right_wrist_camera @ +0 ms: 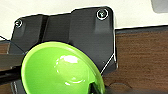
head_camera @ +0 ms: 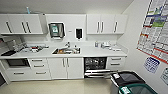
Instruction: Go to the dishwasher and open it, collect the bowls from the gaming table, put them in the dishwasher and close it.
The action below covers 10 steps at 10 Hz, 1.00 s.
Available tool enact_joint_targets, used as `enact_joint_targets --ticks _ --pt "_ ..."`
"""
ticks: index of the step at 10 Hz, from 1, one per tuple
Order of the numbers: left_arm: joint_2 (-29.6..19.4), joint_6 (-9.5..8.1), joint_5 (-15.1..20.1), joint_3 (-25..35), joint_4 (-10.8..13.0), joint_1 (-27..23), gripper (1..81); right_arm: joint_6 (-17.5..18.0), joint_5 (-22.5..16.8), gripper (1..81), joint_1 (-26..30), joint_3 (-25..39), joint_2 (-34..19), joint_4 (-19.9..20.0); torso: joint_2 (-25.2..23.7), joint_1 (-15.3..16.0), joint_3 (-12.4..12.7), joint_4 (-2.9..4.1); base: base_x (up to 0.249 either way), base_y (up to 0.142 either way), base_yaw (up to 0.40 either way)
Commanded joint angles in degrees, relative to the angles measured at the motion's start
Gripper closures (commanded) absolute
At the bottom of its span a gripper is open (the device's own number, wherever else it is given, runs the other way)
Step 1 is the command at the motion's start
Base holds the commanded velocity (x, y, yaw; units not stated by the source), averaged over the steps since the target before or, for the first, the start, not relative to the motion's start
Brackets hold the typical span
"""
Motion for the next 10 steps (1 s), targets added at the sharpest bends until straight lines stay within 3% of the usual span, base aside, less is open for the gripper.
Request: enact_joint_targets --ticks 1,10 --pt "-0.4 0.04 1.8 -0.2 0.0 -2.4 81.1 -0.1 -2.8 81.1 1.5 -0.8 -1.4 -0.2 0.0 0.0 0.0 0.0 0.106 0.0 0.0" --pt "-0.4 -0.04 1.9 -0.2 0.1 -2.3 81.1 -0.5 -2.8 81.1 1.5 -0.8 -1.4 -0.2 0.0 0.0 0.0 0.0 0.107 0.0 0.0"
